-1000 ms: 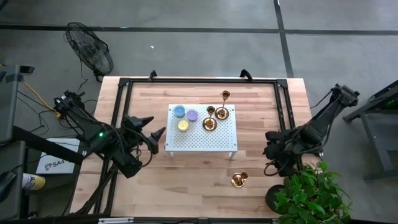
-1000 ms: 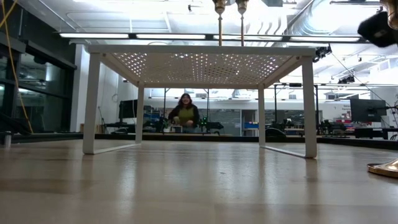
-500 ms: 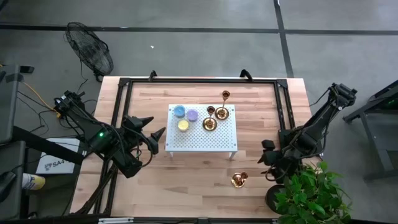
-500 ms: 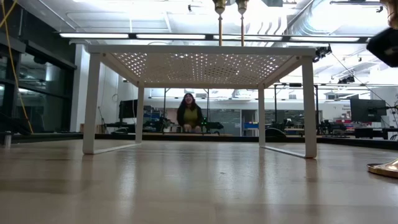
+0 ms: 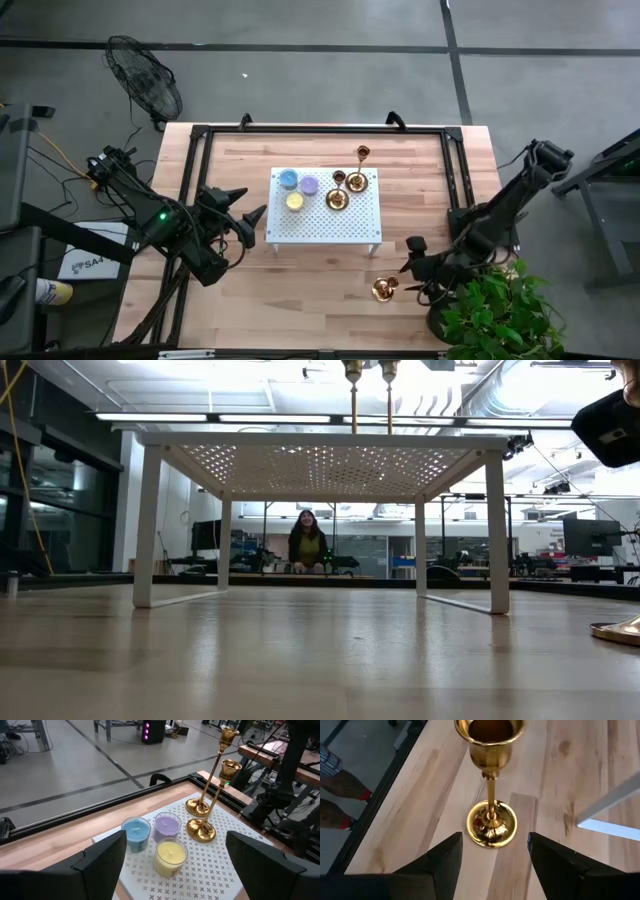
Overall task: Pick & Place candle stick holders
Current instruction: Put the gold candle holder on the shelf
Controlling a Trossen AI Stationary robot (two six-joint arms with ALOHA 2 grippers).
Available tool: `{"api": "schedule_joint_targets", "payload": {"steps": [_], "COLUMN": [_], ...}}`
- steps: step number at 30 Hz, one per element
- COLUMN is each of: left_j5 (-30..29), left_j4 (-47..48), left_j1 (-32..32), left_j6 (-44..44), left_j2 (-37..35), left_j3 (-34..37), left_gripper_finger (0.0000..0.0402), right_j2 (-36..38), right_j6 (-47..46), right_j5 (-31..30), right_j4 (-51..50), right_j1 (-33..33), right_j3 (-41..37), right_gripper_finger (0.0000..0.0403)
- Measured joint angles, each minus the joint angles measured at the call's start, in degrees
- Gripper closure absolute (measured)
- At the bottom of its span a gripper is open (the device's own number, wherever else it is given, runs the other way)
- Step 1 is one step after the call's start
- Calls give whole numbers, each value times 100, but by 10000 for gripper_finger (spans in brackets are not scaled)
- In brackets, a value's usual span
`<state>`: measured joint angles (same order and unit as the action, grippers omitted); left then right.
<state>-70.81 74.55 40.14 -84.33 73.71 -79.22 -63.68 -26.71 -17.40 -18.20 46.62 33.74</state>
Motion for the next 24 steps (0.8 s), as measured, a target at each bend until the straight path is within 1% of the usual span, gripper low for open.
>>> {"api": "schedule_joint_targets", "payload": {"steps": [4, 8, 12, 17, 21, 24], "left_j5": [22, 21, 17, -53, -59, -68], "left_j4": [-11, -16, -14, -86, -139, -153], "left_j1": [0, 0, 0, 0, 0, -1], "left_j6": [-17, -17, -10, -17, -30, -61], "left_j2": [0, -2, -2, -2, -2, -2], "left_j3": [0, 0, 0, 0, 0, 0], "left_gripper_finger": [67, 67, 67, 67, 67, 67], "right_j2": [-356, -663, -950, -1161, -1195, -1195], "right_j6": [-23, -5, -167, -226, -416, -436], "right_j5": [-30, -269, -193, -422, -483, -490], "right_j4": [549, 968, 1354, 1819, 1910, 1848], "right_j1": [-12, -46, -106, -137, -167, -165], "right_j3": [2, 2, 2, 4, 4, 7], "right_gripper_finger": [182, 183, 183, 183, 185, 195]}}
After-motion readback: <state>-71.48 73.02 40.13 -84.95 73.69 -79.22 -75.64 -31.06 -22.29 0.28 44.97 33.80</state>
